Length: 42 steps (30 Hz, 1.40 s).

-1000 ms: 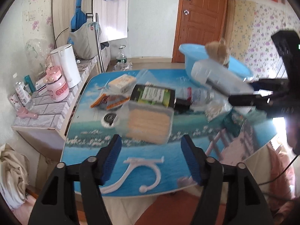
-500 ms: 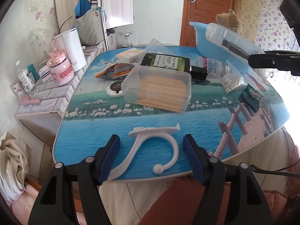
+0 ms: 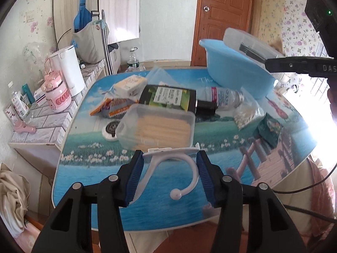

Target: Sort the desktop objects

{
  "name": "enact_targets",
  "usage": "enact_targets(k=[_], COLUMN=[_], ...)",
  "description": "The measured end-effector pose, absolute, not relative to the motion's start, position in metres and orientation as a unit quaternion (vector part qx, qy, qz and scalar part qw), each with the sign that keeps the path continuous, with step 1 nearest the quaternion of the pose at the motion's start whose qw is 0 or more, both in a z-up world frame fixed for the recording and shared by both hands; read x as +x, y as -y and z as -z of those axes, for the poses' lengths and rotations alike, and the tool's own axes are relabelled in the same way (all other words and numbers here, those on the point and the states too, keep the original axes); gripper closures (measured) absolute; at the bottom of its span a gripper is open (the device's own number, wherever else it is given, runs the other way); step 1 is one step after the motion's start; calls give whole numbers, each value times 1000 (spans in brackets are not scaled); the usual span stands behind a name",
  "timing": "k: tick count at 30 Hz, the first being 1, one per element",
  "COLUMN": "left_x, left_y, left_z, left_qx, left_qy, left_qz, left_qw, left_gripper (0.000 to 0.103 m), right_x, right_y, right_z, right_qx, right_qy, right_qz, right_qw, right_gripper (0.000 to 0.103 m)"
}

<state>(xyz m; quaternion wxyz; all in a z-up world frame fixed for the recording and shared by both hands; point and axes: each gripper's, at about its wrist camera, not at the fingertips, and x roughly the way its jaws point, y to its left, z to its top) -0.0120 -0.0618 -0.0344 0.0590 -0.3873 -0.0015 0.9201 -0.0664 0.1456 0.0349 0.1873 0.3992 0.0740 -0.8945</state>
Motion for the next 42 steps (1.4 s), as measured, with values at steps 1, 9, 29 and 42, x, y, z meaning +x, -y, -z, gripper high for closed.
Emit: enact_targets(k=[1,9,29,42], left_x=[-14,-31,-172,-225], left_y=[61,53,-46,-84], left_z=[31,3,-57,-55], left_qx=[-383,-353,-291,-297], left_qy=[3,10,-24,-27], left_qz=[-922,-933,-945,-941], left_qw=[60,70,147,158], left_gripper=[52,52,52,36], right_x=[-70,-113,-169,-160], right_y=[-151,-215,-278,-279], right_z=[-36,-29,-14,-32], right_qx=[399,412,399,358], right_qy=[-70,-27,17,11], right_qz=[896,903,913,930], right_qw=[182,116,78,86], right_gripper=[43,43,43,41])
